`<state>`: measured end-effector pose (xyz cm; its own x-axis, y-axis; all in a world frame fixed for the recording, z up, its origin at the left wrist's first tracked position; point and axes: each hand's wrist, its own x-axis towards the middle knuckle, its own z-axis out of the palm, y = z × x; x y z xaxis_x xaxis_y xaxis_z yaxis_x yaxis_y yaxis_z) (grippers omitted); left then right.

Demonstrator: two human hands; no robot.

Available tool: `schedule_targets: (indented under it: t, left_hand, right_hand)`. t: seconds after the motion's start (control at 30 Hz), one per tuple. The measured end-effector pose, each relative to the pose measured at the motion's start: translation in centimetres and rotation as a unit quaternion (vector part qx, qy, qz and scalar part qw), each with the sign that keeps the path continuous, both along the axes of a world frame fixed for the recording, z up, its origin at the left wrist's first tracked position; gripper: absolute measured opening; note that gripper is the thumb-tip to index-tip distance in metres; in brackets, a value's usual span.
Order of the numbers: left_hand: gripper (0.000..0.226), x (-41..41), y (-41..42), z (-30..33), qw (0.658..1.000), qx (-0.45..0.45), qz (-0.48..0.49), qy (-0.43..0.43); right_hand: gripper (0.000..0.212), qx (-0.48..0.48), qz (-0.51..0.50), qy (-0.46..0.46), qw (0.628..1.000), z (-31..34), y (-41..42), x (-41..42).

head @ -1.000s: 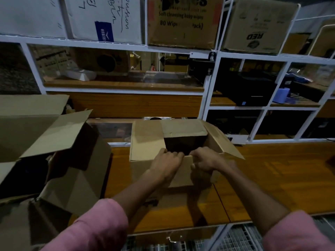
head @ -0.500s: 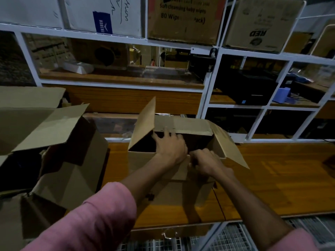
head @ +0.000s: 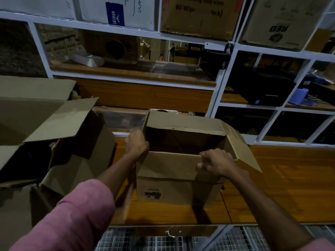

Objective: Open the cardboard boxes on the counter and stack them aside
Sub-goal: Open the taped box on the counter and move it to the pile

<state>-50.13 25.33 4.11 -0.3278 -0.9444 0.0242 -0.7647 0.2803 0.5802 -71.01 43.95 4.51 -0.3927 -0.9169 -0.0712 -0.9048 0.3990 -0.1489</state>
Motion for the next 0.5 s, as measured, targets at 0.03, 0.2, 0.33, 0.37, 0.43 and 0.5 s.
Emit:
schedule_targets:
  t: [0.03,0.2,0.33,0.37,0.43,0.5]
  left_hand:
    - [0.028,0.0,0.0,0.0,1.0,-0.004,-0.006,-0.003]
    - [0.028,1.1,0.7,-0.5,0.999,-0.017,-0.028,-0.014]
    - [0.03,1.5,1.6,-0.5,0.997,-0.052,-0.043,-0.027]
    - [0.034,1.3,1.6,-0.4,0.996,-0.068,-0.049,-0.019]
    - [0.042,0.9,1.7,-0.4,0.991,-0.117,-0.056,-0.012]
    - [0.042,0.3,1.7,-0.5,0.98,-0.191,-0.052,-0.037]
  right_hand:
    - [0.006,0.001,0.002,0.0,1.0,0.0,0.2,-0.1]
    - [0.009,0.039,0.022,-0.035,0.998,0.6,0.8,-0.8]
    - [0.048,0.044,0.008,-0.138,0.989,1.3,0.7,-1.2]
    - [0.058,0.027,-0.007,-0.171,0.985,1.5,0.4,-1.1]
    - [0.058,-0.014,-0.03,-0.215,0.976,1.5,-0.5,-0.8]
    - [0.042,-0.026,-0.027,-0.221,0.975,1.5,-1.7,-0.4]
